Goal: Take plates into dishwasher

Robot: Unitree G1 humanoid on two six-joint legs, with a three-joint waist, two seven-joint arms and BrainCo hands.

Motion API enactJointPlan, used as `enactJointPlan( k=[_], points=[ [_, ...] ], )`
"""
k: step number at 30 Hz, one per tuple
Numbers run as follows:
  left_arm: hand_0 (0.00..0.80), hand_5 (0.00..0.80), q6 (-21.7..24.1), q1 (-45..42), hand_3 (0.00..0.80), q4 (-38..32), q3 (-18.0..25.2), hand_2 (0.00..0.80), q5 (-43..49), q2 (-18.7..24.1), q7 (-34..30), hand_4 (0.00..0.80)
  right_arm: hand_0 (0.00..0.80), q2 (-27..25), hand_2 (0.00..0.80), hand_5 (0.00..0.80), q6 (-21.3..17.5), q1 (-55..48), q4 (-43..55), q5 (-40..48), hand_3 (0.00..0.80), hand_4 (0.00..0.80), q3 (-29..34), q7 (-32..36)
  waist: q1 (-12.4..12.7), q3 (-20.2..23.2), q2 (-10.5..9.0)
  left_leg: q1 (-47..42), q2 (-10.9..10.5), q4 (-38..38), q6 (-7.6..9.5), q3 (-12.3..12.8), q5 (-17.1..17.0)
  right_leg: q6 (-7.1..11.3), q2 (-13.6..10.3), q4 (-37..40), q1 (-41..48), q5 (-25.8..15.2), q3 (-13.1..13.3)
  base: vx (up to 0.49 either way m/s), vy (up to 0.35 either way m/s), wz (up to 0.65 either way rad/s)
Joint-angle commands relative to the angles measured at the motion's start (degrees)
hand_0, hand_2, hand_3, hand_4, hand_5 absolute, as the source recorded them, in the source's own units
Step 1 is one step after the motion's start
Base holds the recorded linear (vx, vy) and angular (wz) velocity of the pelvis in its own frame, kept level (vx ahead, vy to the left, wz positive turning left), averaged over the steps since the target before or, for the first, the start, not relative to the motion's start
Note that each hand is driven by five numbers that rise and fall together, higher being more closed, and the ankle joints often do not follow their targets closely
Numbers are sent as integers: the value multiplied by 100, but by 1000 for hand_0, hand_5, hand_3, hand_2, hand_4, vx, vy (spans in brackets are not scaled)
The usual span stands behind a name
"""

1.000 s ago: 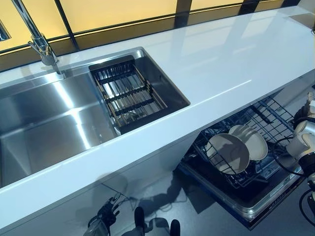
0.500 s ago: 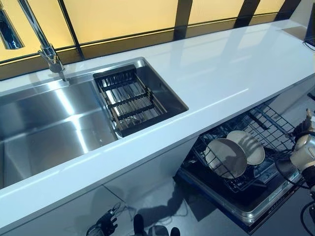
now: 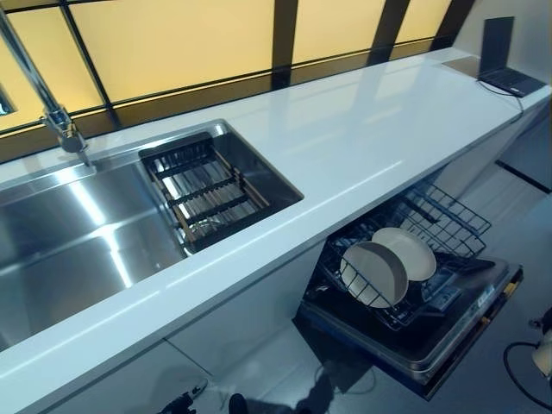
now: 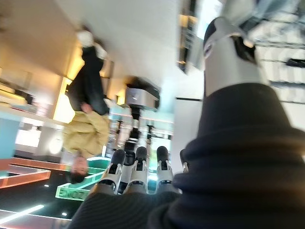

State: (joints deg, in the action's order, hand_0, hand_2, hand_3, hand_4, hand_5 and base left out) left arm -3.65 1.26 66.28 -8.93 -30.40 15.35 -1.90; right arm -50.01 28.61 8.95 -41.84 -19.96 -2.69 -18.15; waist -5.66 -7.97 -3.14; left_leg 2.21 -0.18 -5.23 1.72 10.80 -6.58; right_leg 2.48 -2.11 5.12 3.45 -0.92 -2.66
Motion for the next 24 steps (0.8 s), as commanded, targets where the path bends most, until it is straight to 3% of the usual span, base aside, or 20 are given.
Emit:
enactJointPlan(
  k=[1,9,13,17,19,21,23,24],
  points=[
    [0,0,-95,308,0,372,-285,0,656,67,226,0,0,-121,0,0,-93,234,-185,-34,0,0,98,-142,160,47,4,-607,-323,23,324,-74,1099,186,224,-12,-251,-244,26,-20,23,-14],
    [0,0,-303,312,0,568,-385,0,1255,163,367,0,0,418,0,0,-496,-274,-943,957,0,0,441,63,151,-7,-6,-563,-305,23,326,-6,1011,252,235,-12,-379,-407,55,3,4,-1],
    [0,0,-442,353,0,657,-402,0,1366,329,300,0,0,691,0,0,-929,-318,-1715,2037,0,0,716,608,145,-85,67,-400,-277,23,370,-330,902,280,177,-268,-519,-493,248,-120,-92,2],
    [0,0,-510,495,0,773,-280,0,1275,555,208,0,0,998,0,0,-1218,-272,-2453,2667,0,0,848,783,256,-63,194,-269,-134,23,559,-642,834,110,-204,-1300,-677,-467,347,-171,-200,1],
    [0,0,-456,562,0,853,-257,0,1364,642,160,0,0,1160,0,0,-1222,-161,-2635,2898,0,0,810,662,389,-98,136,-79,-54,253,638,-871,860,26,-449,-1308,-522,-716,385,-215,-384,22],
    [0,0,-488,698,0,874,-262,0,1341,772,195,0,0,1311,0,0,-1176,29,-2780,3058,0,0,708,557,547,-150,40,275,91,555,620,-1014,878,12,-667,-1047,-247,-691,317,-309,-504,31],
    [0,0,-489,939,0,854,-247,0,1081,946,342,0,0,1441,0,0,-1132,243,-2908,3254,0,0,557,463,600,-286,-89,789,271,953,539,-1131,896,35,-655,-821,-155,-478,463,-463,-656,31],
    [0,0,-539,1123,0,857,-269,0,960,1039,414,0,0,1512,0,0,-1096,292,-2922,3351,0,0,493,369,592,-346,-173,1078,388,1153,446,-1120,857,93,-553,-851,-101,-180,388,-533,-726,50]
  ],
)
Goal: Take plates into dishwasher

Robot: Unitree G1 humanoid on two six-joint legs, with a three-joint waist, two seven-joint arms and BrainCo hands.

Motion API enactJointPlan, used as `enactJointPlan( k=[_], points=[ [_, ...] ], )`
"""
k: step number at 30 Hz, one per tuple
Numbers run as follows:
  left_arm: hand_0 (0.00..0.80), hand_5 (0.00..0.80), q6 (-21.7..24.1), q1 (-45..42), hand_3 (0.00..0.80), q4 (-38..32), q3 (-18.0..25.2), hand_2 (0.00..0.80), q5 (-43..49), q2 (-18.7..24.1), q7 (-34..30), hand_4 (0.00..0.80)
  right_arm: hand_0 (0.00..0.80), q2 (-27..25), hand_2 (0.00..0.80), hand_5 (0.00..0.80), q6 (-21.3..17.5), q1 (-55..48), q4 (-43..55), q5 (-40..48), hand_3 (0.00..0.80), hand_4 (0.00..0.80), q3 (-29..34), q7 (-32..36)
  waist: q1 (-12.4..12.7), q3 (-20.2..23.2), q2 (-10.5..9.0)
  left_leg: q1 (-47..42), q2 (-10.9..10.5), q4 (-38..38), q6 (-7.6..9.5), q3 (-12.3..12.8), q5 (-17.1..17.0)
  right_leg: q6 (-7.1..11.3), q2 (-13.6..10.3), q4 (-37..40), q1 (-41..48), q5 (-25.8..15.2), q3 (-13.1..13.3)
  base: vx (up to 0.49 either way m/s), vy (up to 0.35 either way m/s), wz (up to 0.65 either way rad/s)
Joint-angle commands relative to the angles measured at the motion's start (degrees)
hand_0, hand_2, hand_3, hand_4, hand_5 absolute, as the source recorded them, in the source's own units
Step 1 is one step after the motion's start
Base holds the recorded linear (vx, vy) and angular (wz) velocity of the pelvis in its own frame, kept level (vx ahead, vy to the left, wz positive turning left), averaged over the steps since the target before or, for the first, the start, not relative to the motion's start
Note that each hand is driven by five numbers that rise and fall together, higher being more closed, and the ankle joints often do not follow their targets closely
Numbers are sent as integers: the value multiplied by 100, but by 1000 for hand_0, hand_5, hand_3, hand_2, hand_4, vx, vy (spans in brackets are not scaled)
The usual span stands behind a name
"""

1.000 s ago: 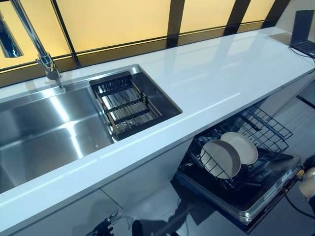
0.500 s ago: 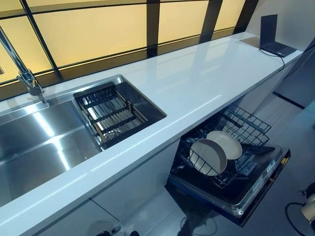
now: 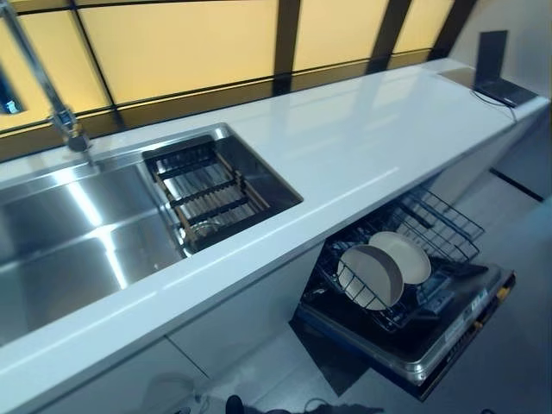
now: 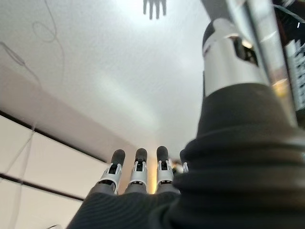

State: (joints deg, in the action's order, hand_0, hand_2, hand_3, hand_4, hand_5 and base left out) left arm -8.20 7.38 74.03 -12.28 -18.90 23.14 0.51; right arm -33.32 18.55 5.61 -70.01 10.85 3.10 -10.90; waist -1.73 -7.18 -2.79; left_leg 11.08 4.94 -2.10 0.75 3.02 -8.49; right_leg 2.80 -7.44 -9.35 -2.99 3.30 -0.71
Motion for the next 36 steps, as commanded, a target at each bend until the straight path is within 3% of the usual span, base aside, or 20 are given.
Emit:
enactJointPlan(
  k=[1,3,6,11,12,16,18,21,22,23,24,26,27,28,29,30,31,32,34,36],
  points=[
    [0,0,-115,647,0,88,27,0,-381,282,261,0,0,-131,0,0,-66,649,-116,345,0,0,-147,-436,181,-490,-249,468,-66,1061,434,-382,990,97,74,548,535,-335,91,-480,-621,58],
    [0,0,-31,789,0,58,51,0,-1033,131,491,0,0,-172,0,0,-47,662,-99,466,0,0,-222,-425,111,-624,-237,857,70,1293,175,-419,777,80,232,501,484,8,-121,-468,-476,63],
    [0,0,83,795,0,24,293,0,-1399,-182,569,0,0,-226,0,0,-61,563,-86,617,0,0,-130,-275,25,-741,-200,748,149,943,-10,-437,447,-24,363,497,540,188,-245,-300,-292,59],
    [0,0,27,670,0,-122,357,0,-1084,-253,664,0,0,-315,0,0,-52,671,-169,971,0,0,86,-106,96,-645,-140,328,273,79,-101,-330,81,-25,297,501,782,391,-584,-155,-173,6],
    [0,0,-18,690,0,-118,311,0,-1100,-197,690,0,0,-316,0,0,-63,747,-183,1087,0,0,88,-90,95,-653,-79,353,299,51,-160,-366,16,-62,329,200,693,622,-597,-261,-192,-18],
    [0,0,-185,529,0,-59,346,0,-1239,-60,669,0,0,-306,0,0,-48,772,-38,995,0,0,98,-87,45,-623,64,361,358,-162,-253,-547,-152,-291,458,-613,395,1144,-703,-210,-228,-18],
    [0,0,-117,226,0,112,626,0,-1471,-15,594,0,0,-378,0,0,99,652,-144,629,0,0,101,161,2,-639,106,264,485,-290,-292,-603,-25,-564,636,-940,196,1308,-672,-216,-348,-12],
    [0,0,-60,-66,0,148,986,0,-1413,-190,563,0,0,-399,0,0,218,486,-319,432,0,0,153,346,-37,-680,80,49,562,-290,-276,-325,75,-687,806,-684,273,1075,-674,-147,-273,4],
    [0,0,-13,-91,0,178,1065,0,-1342,-264,574,0,0,-352,0,0,193,330,-387,609,0,0,208,313,-103,-681,22,-24,524,18,-238,-24,-90,-722,833,-543,358,1014,-649,-82,-143,26],
    [0,0,5,-85,0,187,1096,0,-1313,-301,572,0,0,-325,0,0,146,278,-441,645,0,0,248,291,-111,-695,-40,30,481,614,-188,104,80,-740,788,-418,421,926,-630,-85,-106,49],
    [0,0,26,-65,0,202,1093,0,-1268,-340,519,0,0,-291,0,0,132,233,-490,706,0,0,260,242,-103,-689,-126,125,380,1527,-41,169,547,-747,695,-209,477,760,-590,-59,-11,54],
    [0,0,128,-19,0,216,1084,0,-1086,-441,401,0,0,-239,0,0,31,160,-608,832,0,0,352,191,-47,-674,-122,305,164,3190,162,166,1316,-693,638,153,513,502,-569,-56,132,28],
    [0,0,180,-18,0,179,1071,0,-983,-499,391,0,0,-240,0,0,-11,130,-594,878,0,0,443,201,-20,-640,-54,196,-121,3496,252,173,1689,-571,626,243,435,398,-569,-62,286,-12],
    [0,0,191,-16,0,152,1046,0,-890,-524,358,0,0,-272,0,0,18,136,-555,890,0,0,497,199,-8,-621,10,86,-326,3510,280,175,1847,-496,635,262,355,353,-550,-78,319,-18],
    [0,0,207,-17,0,116,1007,0,-826,-539,355,0,0,-283,0,0,27,129,-505,879,0,0,501,218,-12,-610,96,-33,-535,3216,201,164,1839,-446,686,175,241,377,-567,-64,301,-18],
    [0,0,125,1,0,23,925,0,-716,-500,336,0,0,-291,0,0,25,127,-474,930,0,0,526,206,-101,-564,158,-686,-625,1670,248,445,1762,-358,716,-3,135,423,-625,-49,255,-5],
    [0,0,67,43,0,-34,764,0,-725,-461,316,0,0,-277,0,0,1,125,-418,922,0,0,476,106,-168,-519,165,-837,-683,1294,324,374,1774,-342,759,-49,58,430,-495,-62,214,12],
    [0,0,110,127,0,-4,697,0,-741,-491,312,0,0,-184,0,0,38,106,-302,924,0,0,436,-55,-160,-509,175,-649,-974,1405,444,21,1854,-289,784,42,-11,266,-379,-106,126,41],
    [0,0,61,236,0,-18,617,0,-715,-461,225,0,0,-49,0,0,-126,33,-369,822,0,0,421,10,-135,-546,157,-661,-947,1328,346,186,1787,-196,742,152,-51,121,-517,-114,38,25],
    [0,0,95,191,0,-42,467,0,-818,-437,276,0,0,-88,0,0,-77,150,-416,807,0,0,387,41,-42,-576,167,-871,-914,676,375,96,1541,-98,704,200,-84,25,-645,-109,-40,-40]
  ],
)
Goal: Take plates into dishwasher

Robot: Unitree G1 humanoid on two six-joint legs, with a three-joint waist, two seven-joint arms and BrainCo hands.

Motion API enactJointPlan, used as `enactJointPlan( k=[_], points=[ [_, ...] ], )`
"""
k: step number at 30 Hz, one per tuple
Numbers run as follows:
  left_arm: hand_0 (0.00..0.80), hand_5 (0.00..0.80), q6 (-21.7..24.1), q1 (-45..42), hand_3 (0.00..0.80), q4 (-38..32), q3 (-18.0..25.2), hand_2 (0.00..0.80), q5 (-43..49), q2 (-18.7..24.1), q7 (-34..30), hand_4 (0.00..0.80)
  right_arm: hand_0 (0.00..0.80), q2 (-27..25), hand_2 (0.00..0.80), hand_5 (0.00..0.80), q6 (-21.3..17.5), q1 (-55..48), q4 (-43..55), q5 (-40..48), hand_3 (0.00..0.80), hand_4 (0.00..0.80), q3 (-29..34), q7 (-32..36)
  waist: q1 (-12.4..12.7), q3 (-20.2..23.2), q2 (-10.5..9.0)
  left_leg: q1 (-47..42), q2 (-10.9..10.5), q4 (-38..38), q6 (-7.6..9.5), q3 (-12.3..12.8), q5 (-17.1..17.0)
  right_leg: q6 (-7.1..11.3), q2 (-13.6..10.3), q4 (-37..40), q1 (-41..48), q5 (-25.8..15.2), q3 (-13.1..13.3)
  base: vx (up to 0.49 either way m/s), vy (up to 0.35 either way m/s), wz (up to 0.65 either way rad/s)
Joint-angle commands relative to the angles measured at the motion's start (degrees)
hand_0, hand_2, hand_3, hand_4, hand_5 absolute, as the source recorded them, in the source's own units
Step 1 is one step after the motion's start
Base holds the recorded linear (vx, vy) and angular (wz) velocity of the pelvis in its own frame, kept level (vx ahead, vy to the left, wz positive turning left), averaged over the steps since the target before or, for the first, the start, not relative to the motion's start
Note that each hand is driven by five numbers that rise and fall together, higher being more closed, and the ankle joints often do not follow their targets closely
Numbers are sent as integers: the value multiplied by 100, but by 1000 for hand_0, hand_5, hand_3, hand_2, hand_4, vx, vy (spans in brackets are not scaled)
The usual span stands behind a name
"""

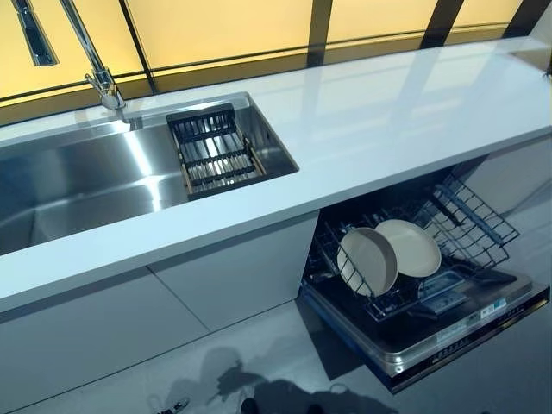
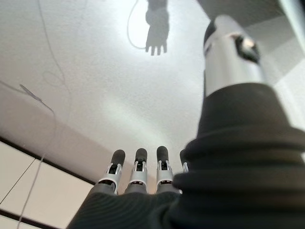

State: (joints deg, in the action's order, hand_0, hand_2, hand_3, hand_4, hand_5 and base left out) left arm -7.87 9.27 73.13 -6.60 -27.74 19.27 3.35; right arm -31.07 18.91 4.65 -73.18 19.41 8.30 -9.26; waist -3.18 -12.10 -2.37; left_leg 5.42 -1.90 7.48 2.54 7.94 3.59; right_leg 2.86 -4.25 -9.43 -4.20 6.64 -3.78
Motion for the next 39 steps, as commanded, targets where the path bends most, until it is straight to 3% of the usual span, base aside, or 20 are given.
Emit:
enactJointPlan(
  k=[1,3,6,7,9,12,19,21,29,34,36,39],
  points=[
    [0,0,83,-15,0,40,-99,0,53,-37,-10,0,0,-317,0,0,-103,278,-99,-50,0,0,-137,-115,123,-98,129,-306,-223,-301,209,-387,311,-89,351,213,30,-331,-356,-159,-57,-45],
    [0,0,184,-67,0,52,-76,0,-51,51,-27,0,0,-232,0,0,-100,499,-127,38,0,0,-211,-105,247,-197,196,-215,-159,-268,353,-388,279,-110,67,116,-117,-501,-315,-220,-67,-67],
    [0,0,170,-23,0,103,-38,0,-305,206,-54,0,0,-76,0,0,-281,567,-107,349,0,0,-238,-194,269,-374,329,101,-44,186,480,-418,457,-191,-360,132,-338,-955,114,-233,-170,-19],
    [0,0,145,-16,0,101,7,0,-435,228,-16,0,0,7,0,0,-356,578,-96,441,0,0,-258,-221,261,-431,313,197,47,337,472,-354,497,-151,-328,187,-307,-877,174,-140,-318,10],
    [0,0,89,-8,0,112,93,0,-647,226,43,0,0,133,0,0,-419,554,-78,557,0,0,-237,-239,258,-478,230,322,230,617,388,-151,588,-56,-318,511,-194,-861,23,-92,-389,4],
    [0,0,86,33,0,83,108,0,-578,161,-66,0,0,425,0,0,-692,517,-111,930,0,0,-268,-442,283,-580,230,392,331,473,287,-255,377,-60,-248,461,-174,-738,1,-99,-325,5],
    [0,0,144,217,0,-73,-109,0,-520,20,-171,0,0,370,0,0,-862,764,-126,1735,0,0,-107,-710,281,-748,424,343,250,-220,136,-477,-66,-60,-296,291,-395,-515,-305,-124,-168,20],
    [0,0,242,80,0,-136,-61,0,-606,11,-168,0,0,325,0,0,-954,895,-110,2374,0,0,-14,-580,328,-803,560,267,211,-447,105,-508,-182,-67,-367,278,-403,-482,-478,-59,-83,8],
    [0,0,471,-16,0,-337,-148,0,-720,-131,-190,0,0,122,0,0,-1541,1555,230,4820,0,0,443,-236,384,-917,984,338,111,-859,0,-515,-442,-135,-411,205,-638,-390,-648,-72,-13,4],
    [0,0,517,-8,0,-296,-203,0,-875,-247,-208,0,0,154,0,0,-1758,1946,654,6173,0,0,497,257,392,-936,1120,348,59,-866,-36,-532,-471,-198,-471,7,-697,-236,-754,-27,23,4],
    [0,0,691,-35,0,-293,-294,0,-1009,-368,-210,0,0,92,0,0,-1838,2199,772,6998,0,0,670,931,437,-906,1226,323,13,-862,-56,-569,-485,-233,-527,-130,-712,-141,-830,-14,51,2],
    [0,0,781,-64,0,-282,-395,0,-1044,-473,-265,0,0,-3,0,0,-1917,2514,821,7340,0,0,795,1307,484,-859,1342,281,-43,-876,-68,-617,-506,-249,-567,-215,-695,-74,-881,2,42,6]
  ],
)
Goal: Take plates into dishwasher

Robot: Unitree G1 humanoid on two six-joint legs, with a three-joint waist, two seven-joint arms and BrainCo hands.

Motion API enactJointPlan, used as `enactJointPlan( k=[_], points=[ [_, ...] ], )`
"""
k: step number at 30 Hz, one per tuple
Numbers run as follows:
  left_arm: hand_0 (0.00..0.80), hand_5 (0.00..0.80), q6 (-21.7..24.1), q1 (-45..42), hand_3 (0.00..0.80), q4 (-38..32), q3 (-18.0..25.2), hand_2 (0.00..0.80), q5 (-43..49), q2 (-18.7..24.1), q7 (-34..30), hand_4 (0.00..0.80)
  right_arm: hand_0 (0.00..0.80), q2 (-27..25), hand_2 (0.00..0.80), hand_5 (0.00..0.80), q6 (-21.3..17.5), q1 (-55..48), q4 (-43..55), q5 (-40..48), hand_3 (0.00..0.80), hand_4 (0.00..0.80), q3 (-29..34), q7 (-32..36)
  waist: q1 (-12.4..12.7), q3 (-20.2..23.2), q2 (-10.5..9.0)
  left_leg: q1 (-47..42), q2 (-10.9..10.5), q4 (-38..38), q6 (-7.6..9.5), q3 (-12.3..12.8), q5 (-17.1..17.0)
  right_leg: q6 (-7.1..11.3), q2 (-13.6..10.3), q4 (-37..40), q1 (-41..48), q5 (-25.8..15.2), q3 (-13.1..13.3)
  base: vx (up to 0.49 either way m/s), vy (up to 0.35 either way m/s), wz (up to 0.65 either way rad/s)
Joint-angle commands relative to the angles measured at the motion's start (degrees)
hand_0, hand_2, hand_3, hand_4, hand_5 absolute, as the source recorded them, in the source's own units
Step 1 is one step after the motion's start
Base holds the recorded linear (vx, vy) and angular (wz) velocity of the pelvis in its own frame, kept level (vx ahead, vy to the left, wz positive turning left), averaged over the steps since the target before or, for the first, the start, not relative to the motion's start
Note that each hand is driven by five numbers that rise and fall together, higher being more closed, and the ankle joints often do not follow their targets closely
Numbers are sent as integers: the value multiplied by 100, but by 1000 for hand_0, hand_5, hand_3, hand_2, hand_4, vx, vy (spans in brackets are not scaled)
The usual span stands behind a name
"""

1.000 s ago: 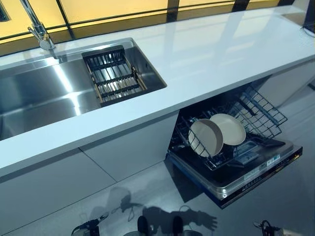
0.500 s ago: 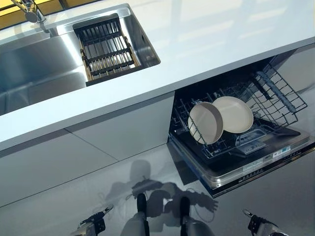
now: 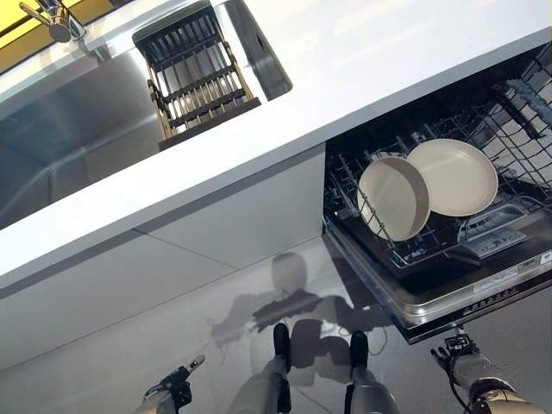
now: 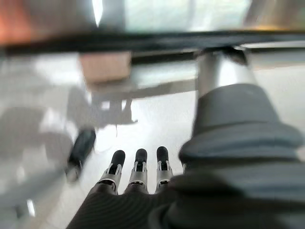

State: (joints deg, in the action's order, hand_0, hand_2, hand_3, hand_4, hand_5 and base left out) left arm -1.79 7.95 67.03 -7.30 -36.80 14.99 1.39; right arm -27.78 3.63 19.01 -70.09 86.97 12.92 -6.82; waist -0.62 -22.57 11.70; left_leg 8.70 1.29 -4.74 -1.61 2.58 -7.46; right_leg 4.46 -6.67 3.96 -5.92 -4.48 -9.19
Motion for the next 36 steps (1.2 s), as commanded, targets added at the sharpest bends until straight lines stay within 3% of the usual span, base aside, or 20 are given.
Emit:
enactJointPlan(
  k=[1,8,17,28,36],
  points=[
    [0,0,177,68,0,331,-356,0,-142,-69,-70,0,0,-371,0,0,-388,1197,514,657,0,0,342,1191,245,204,-32,-61,-375,333,343,-100,587,-413,-334,-1572,-519,1054,-355,2,31,18],
    [0,0,154,18,0,364,-510,0,-179,-176,-180,0,0,-447,0,0,-327,1914,907,944,0,0,136,1999,346,292,104,-160,-411,236,297,-192,496,-470,-350,-1656,-445,1155,-504,-2,13,9],
    [0,0,24,5,0,247,-522,0,-37,-107,-132,0,0,-234,0,0,-296,2336,1871,927,0,0,-405,2506,447,418,-52,-360,-387,178,287,-325,471,-464,-328,-1558,-182,1120,-650,4,-13,9],
    [0,0,-77,-19,0,265,-426,0,67,15,-28,0,0,-153,0,0,-398,2531,1989,634,0,0,-613,1963,614,672,-457,-664,-280,139,277,-460,507,-448,-229,-1242,349,992,-810,36,-16,11],
    [0,0,-76,-61,0,377,-344,0,200,89,35,0,0,-195,0,0,-40,2102,1475,-449,0,0,-569,1470,633,870,-807,-858,-137,-26,272,-477,489,-435,-69,-816,659,801,-749,54,-32,18]
  ],
)
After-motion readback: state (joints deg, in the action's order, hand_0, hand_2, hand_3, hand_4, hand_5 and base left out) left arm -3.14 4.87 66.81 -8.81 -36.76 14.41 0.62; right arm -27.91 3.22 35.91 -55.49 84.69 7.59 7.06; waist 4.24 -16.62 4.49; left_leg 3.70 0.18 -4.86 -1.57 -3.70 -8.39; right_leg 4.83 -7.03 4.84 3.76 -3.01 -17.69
